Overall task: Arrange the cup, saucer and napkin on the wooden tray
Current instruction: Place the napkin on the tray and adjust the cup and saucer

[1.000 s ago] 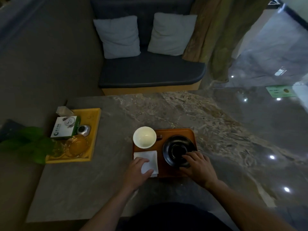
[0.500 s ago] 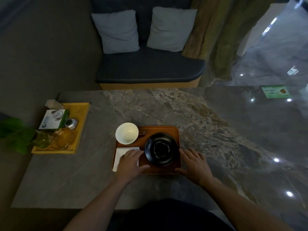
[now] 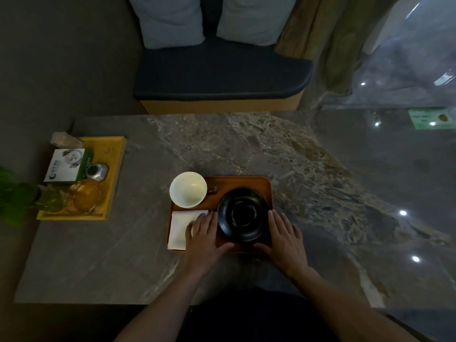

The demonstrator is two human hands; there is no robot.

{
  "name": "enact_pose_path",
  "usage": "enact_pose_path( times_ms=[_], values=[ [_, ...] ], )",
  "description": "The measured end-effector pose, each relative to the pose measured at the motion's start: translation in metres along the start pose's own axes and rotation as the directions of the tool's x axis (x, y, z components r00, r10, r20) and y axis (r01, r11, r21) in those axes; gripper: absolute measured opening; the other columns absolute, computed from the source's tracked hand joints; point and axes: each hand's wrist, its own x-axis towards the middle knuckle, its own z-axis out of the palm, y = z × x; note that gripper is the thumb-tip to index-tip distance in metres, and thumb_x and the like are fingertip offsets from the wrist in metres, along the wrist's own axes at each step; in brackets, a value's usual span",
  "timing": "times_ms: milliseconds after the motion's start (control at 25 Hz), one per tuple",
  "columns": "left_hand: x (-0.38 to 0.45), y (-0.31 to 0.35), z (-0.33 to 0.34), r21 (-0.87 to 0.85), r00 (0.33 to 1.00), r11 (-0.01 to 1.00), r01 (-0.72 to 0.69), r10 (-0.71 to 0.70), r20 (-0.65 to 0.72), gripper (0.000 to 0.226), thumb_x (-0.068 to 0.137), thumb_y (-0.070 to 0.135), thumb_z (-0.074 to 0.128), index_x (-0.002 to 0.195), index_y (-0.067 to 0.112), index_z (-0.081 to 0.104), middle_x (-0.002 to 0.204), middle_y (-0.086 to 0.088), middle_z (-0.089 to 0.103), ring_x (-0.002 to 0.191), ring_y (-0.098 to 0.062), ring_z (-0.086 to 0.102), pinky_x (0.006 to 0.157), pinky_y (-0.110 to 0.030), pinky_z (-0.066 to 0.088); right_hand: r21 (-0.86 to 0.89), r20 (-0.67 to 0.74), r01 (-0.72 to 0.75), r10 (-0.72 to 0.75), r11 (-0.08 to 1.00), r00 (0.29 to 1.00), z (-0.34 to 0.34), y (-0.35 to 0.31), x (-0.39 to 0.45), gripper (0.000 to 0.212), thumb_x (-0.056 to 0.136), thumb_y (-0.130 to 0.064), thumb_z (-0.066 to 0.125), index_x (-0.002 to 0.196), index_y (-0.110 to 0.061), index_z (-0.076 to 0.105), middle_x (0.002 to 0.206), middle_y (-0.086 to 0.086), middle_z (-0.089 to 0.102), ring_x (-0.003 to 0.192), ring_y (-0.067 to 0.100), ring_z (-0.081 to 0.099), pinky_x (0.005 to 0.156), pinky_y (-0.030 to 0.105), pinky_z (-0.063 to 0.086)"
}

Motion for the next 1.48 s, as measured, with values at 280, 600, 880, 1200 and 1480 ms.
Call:
enact_pose_path(
  times_ms=[280,600,880,1200,1480],
  values=[
    [0.002,0.006,0.004,-0.04,0.998,0.998,0.048,-0.049,-0.03,0.093,0.08,0.07,0.053,0.15,0.018,0.024,0.157,-0.005,0.028,0.147,-0.022,0.014,0.117,-0.05,0.006,0.037,-0.039,-0.065,0.067,0.997,0.997,0.005,-0.005,0.002,0.095,0.08,-0.072,0.047,0.151,-0.014,0.021,0.157,0.006,0.028,0.145,0.024,0.021,0.112,0.045,0.026],
    [0.008,0.003,-0.001,-0.052,0.997,0.997,0.064,-0.066,-0.034,0.087,0.081,0.067,0.055,0.15,0.022,0.026,0.151,-0.003,0.04,0.143,-0.023,0.023,0.114,-0.055,0.007,0.065,-0.113,-0.09,0.097,0.994,0.989,0.007,-0.013,0.004,0.091,0.078,-0.067,0.057,0.146,-0.012,0.033,0.149,0.009,0.041,0.138,0.028,0.035,0.109,0.051,0.031],
    [0.017,0.002,-0.012,-0.064,0.995,0.994,0.087,-0.084,0.046,0.105,0.07,0.078,0.054,0.152,0.025,0.014,0.153,-0.001,0.034,0.143,-0.023,0.017,0.114,-0.056,0.004,0.114,-0.034,-0.088,0.092,0.99,0.995,0.004,-0.005,0.017,0.111,0.067,-0.08,0.054,0.151,-0.018,0.016,0.158,0.003,0.025,0.145,0.029,0.017,0.113,0.054,0.023],
    [0.026,0.003,-0.019,-0.098,0.991,0.991,0.095,-0.085,0.103,0.111,0.066,0.076,0.062,0.151,0.029,0.008,0.149,0.001,0.034,0.138,-0.024,0.017,0.112,-0.061,0.005,0.048,0.046,-0.012,0.009,0.999,0.999,-0.007,0.008,0.036,0.117,0.062,-0.089,0.041,0.152,-0.024,0.008,0.161,0.003,0.013,0.146,0.029,0.005,0.116,0.053,0.012],
    [0.027,-0.004,-0.02,-0.097,0.993,0.993,0.062,-0.052,0.106,0.112,0.065,0.073,0.065,0.151,0.029,0.011,0.147,0.002,0.037,0.137,-0.023,0.018,0.112,-0.061,0.007,0.07,0.044,-0.035,0.032,0.997,0.999,-0.003,0.0,0.029,0.116,0.064,-0.084,0.053,0.152,-0.024,0.008,0.161,0.004,0.01,0.146,0.029,0.004,0.117,0.052,0.008]
  ],
)
